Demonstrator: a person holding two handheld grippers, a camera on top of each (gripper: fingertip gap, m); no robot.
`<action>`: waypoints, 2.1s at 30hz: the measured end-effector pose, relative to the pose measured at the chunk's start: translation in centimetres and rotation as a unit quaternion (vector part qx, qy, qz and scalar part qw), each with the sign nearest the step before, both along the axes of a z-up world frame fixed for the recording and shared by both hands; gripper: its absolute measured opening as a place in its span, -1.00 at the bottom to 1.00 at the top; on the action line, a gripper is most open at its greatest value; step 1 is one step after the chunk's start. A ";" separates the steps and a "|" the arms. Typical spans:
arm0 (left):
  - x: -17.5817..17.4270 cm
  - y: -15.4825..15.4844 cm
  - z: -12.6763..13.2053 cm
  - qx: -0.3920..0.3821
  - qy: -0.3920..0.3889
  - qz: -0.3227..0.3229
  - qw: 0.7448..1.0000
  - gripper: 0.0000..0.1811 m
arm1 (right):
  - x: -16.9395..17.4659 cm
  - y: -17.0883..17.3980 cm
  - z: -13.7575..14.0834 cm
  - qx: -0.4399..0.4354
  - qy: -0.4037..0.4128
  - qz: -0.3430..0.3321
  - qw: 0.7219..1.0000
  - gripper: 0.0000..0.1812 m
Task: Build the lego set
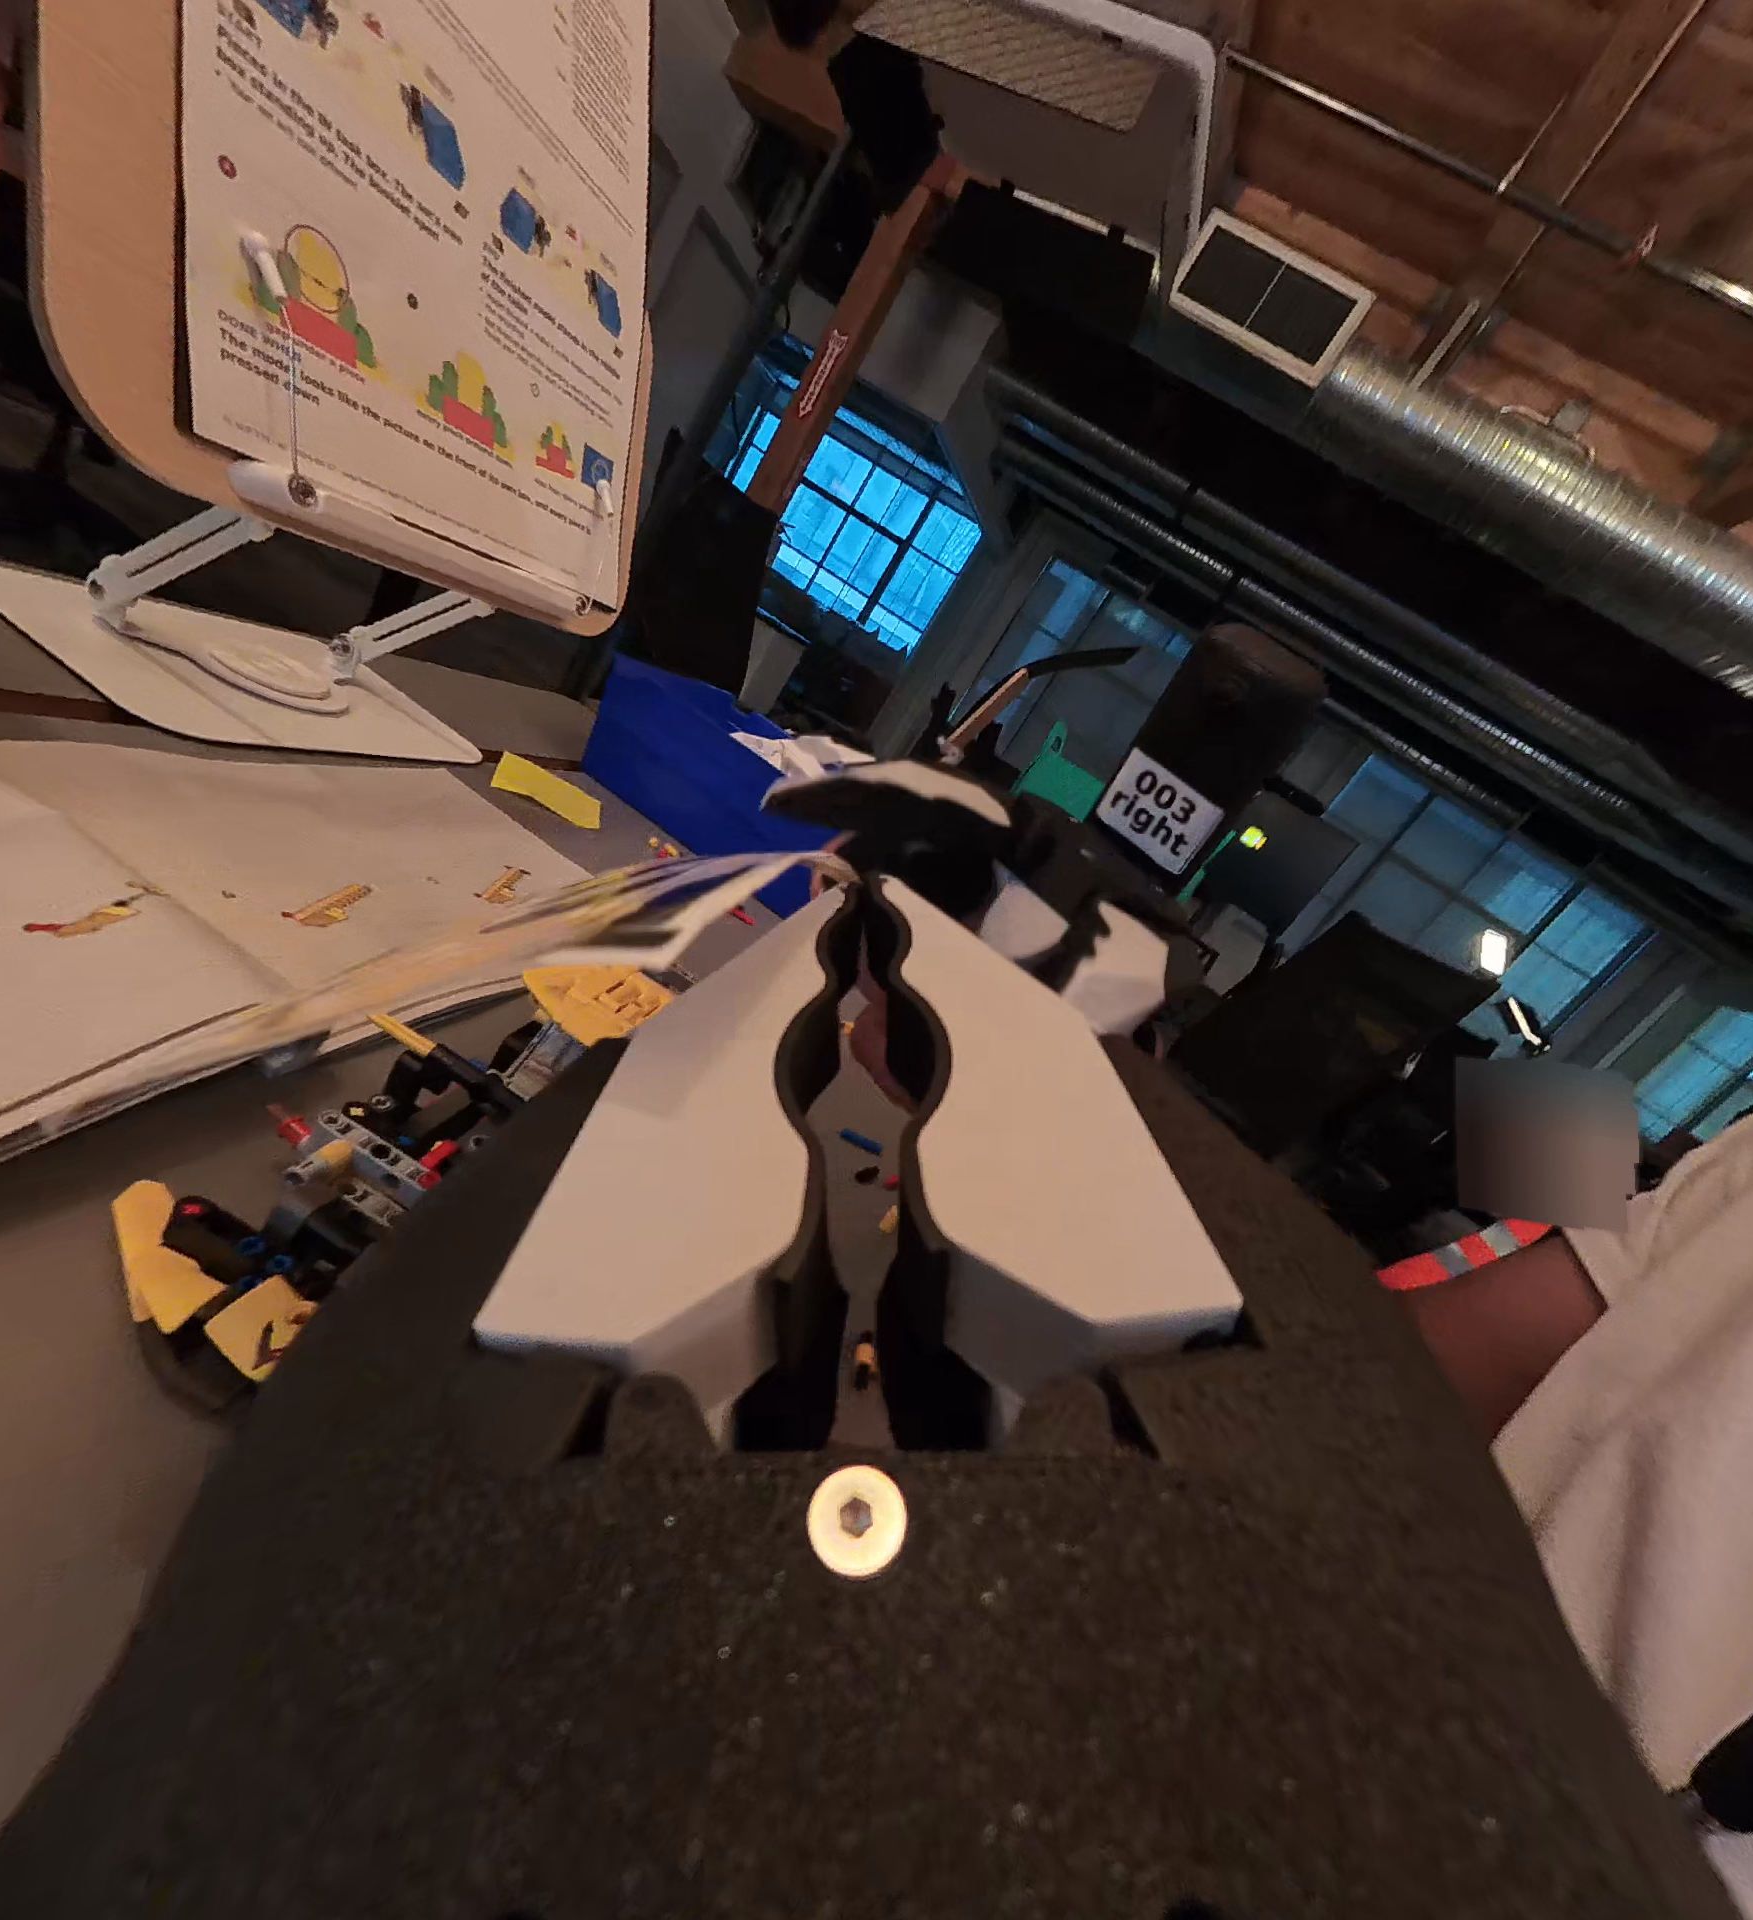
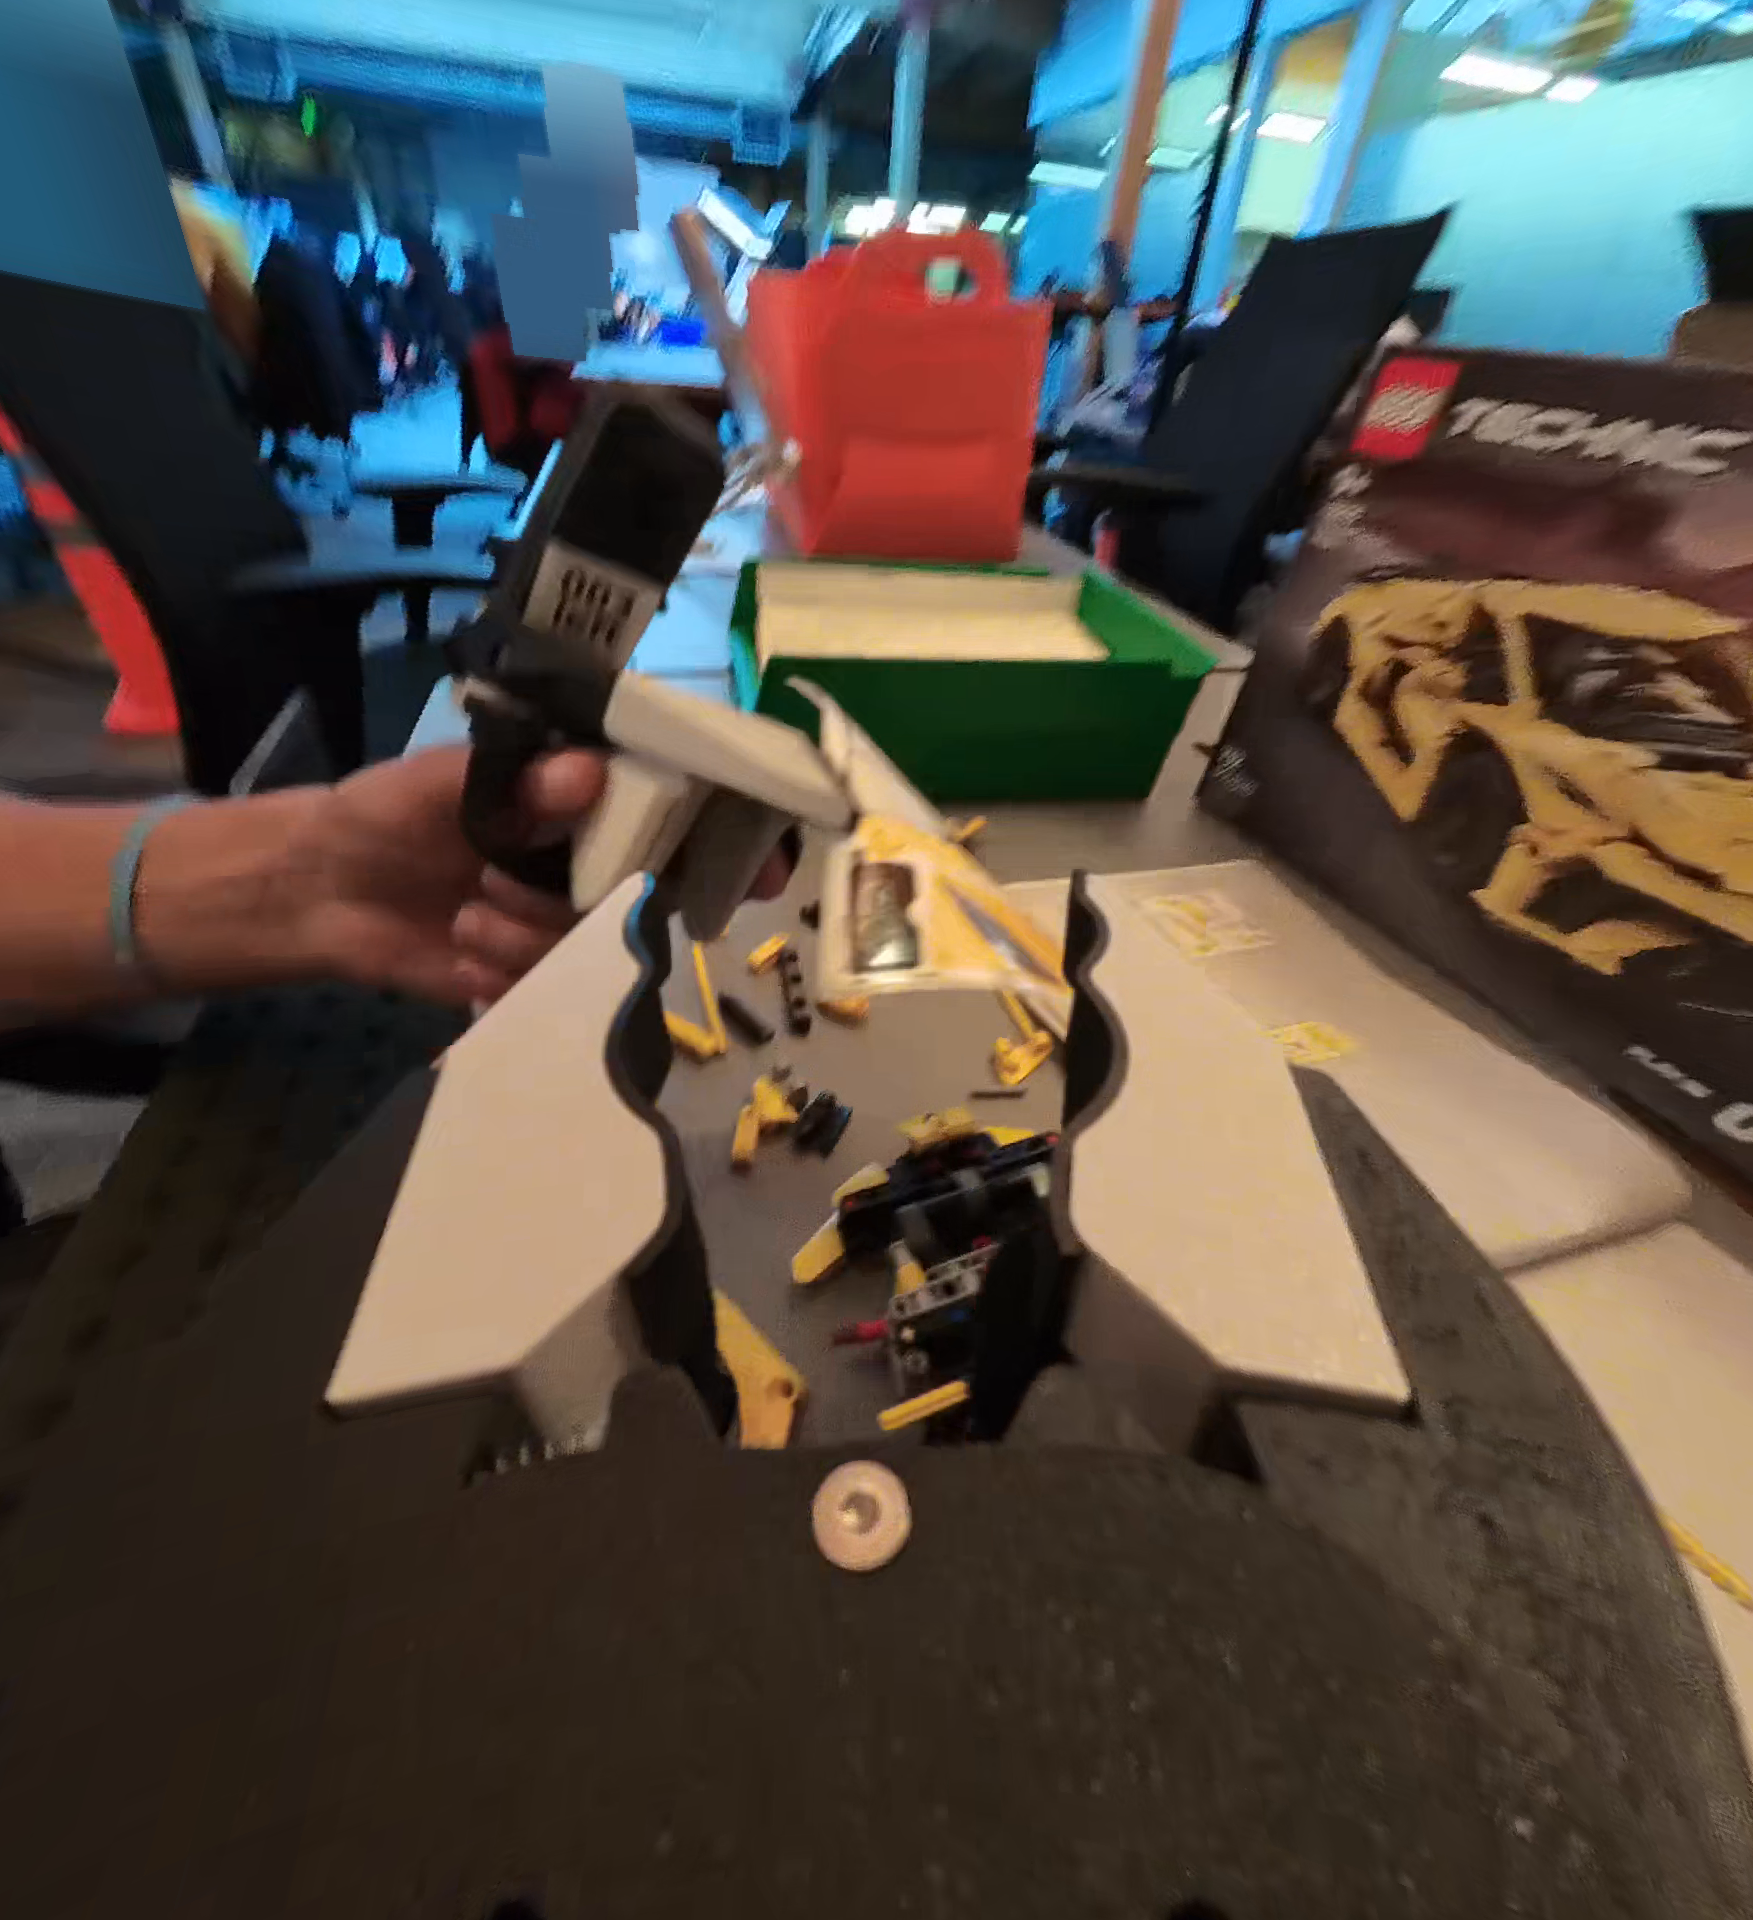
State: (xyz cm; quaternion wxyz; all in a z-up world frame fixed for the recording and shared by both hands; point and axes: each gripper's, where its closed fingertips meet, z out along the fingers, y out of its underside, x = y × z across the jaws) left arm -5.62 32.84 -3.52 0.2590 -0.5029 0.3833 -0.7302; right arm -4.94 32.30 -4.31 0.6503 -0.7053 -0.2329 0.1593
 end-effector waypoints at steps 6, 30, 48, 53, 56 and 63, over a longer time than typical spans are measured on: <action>-0.6 -1.0 0.7 0.047 -0.015 -0.021 0.999 -1.00 | -3.6 -1.3 -1.3 -0.046 0.028 0.104 0.993 -0.42; -3.3 -6.6 2.2 0.191 -0.091 -0.121 0.970 -1.00 | -4.5 -5.4 2.3 -0.142 0.286 0.308 0.896 -0.87; -3.2 -6.7 1.4 0.235 -0.066 -0.116 0.963 -1.00 | -4.2 -5.5 1.5 -0.154 0.258 0.298 0.906 -0.76; -3.1 -6.8 1.3 0.237 -0.065 -0.115 0.963 -1.00 | -4.6 -5.7 1.4 -0.163 0.265 0.311 0.898 -0.79; -3.1 -6.8 1.2 0.244 -0.063 -0.115 0.961 -1.00 | -4.3 -5.8 1.8 -0.159 0.279 0.315 0.893 -0.84; -3.0 -6.9 1.0 0.251 -0.058 -0.112 0.960 -1.00 | -3.7 -5.4 1.8 -0.145 0.274 0.298 0.903 -0.92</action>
